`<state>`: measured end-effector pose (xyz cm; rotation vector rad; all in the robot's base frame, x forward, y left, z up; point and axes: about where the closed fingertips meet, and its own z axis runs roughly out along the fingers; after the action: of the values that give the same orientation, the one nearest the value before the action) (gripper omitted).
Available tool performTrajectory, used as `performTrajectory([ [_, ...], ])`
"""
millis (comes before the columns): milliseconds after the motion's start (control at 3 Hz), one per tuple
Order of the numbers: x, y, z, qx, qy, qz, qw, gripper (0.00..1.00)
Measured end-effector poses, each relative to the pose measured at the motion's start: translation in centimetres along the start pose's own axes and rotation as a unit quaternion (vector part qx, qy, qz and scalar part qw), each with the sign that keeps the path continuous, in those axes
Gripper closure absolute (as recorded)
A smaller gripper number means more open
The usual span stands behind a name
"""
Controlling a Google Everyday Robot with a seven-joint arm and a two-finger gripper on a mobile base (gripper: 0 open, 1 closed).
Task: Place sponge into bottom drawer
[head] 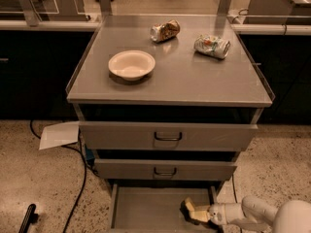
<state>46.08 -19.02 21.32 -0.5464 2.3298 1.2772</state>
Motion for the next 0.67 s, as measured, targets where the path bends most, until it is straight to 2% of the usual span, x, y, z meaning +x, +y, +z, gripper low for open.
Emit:
performTrajectory([
  [667,0.00,0.00,0.01,0.000,0.000,0.000,1.0000,0.11],
])
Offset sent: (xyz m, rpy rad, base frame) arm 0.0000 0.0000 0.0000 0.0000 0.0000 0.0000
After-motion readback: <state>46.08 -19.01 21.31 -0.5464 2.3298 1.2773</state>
